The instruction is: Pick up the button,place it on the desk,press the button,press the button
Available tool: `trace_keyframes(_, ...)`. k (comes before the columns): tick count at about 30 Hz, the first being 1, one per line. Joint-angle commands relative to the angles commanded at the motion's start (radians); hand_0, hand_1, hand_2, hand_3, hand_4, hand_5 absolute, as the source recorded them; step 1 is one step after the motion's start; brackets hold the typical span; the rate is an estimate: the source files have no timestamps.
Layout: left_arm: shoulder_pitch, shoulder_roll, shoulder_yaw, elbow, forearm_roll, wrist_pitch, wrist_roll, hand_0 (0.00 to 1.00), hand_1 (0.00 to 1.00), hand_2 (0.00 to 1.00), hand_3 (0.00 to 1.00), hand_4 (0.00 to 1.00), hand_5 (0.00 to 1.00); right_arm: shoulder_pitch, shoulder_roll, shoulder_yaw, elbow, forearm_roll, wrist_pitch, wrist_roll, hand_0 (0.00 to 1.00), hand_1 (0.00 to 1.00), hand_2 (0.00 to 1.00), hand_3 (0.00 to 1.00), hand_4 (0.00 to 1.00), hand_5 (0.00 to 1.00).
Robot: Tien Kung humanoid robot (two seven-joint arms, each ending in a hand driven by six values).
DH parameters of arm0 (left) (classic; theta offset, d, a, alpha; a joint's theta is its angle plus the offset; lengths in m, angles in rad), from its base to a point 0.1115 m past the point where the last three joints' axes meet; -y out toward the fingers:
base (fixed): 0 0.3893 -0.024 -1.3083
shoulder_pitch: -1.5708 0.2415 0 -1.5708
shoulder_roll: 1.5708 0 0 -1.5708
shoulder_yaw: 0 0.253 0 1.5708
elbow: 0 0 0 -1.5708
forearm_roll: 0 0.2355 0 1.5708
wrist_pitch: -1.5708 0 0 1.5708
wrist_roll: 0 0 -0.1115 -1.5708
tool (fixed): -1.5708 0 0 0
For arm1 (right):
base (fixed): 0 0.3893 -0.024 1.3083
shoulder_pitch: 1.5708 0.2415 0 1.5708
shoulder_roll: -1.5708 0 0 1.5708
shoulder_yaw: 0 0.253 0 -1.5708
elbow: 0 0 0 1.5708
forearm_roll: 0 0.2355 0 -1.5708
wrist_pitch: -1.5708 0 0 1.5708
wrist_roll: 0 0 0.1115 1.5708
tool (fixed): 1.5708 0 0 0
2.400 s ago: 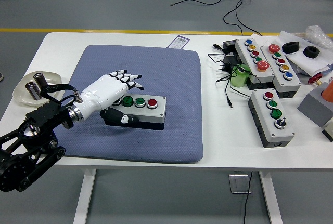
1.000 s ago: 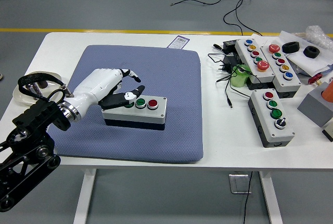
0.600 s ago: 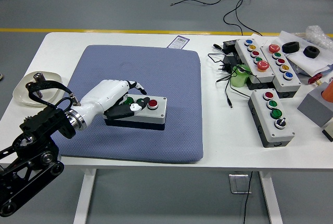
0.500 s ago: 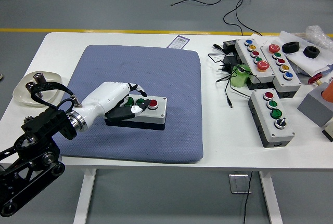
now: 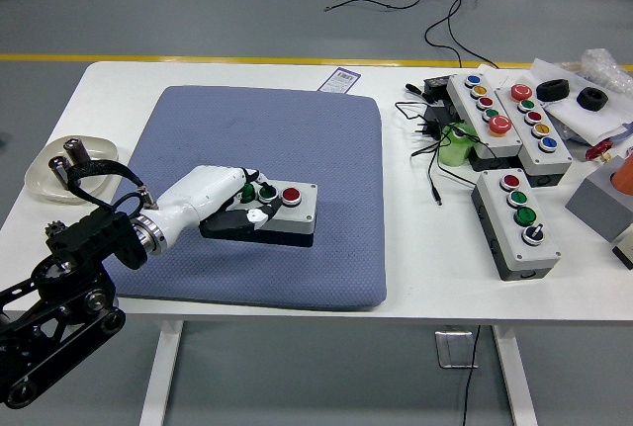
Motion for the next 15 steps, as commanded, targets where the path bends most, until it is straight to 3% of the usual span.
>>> trace_keyframes(10,-0.001,0.001,0.009,0.015,0.014,-0.057,0.020,0.002,0.002,0.002,0.658,0.586,0.998,0.001,0.000,-0.001,0.000,0.003,0.000,0.000,0.518,0.657,0.706,0.623,0.304,0.155)
trace_keyframes(15,-0.001,0.001,0.009,0.004,0.014,-0.008,0.010,0.002,0.002,0.002,0.658,0.587,0.998,0.001,0.000,0.000,0.000,0.001,0.000,0.000,0.520,0.657,0.706,0.623,0.304,0.155)
